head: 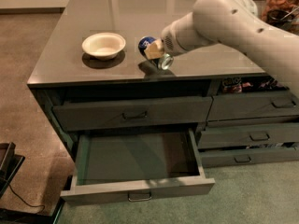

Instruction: Place pepsi can into middle drawer

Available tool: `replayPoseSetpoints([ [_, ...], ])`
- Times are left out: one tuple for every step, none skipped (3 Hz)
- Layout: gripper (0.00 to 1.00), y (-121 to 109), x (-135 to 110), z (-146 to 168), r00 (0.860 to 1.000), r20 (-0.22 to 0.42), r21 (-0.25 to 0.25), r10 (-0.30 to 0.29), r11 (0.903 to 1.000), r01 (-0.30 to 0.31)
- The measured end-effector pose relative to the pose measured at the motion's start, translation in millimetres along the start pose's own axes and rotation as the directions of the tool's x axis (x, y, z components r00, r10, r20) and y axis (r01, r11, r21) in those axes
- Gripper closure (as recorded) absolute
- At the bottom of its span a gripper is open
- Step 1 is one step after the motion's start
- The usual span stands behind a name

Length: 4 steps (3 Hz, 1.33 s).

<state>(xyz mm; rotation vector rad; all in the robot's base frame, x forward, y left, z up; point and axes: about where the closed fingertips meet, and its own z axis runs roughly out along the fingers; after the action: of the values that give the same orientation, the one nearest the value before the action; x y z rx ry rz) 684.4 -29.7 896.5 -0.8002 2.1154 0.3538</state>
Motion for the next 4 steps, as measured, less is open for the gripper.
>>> replayPoseSetpoints([
  [1.00,6.1,0.9,-13.2,1.000,0.010,-0.043,-0.016,0.9989,0.017],
  [1.00,7.3,-0.2,-11.7,1.000,0.012,-0.044,-0.018,0.9989,0.018],
  [1.00,15.1,2.1,-17.2,0.998,0.021,-0.075,-0.051,0.9958,0.052],
  [1.00,35.5,10.0,-40.4,0.994,0.053,-0.162,-0.096,0.9813,0.103],
])
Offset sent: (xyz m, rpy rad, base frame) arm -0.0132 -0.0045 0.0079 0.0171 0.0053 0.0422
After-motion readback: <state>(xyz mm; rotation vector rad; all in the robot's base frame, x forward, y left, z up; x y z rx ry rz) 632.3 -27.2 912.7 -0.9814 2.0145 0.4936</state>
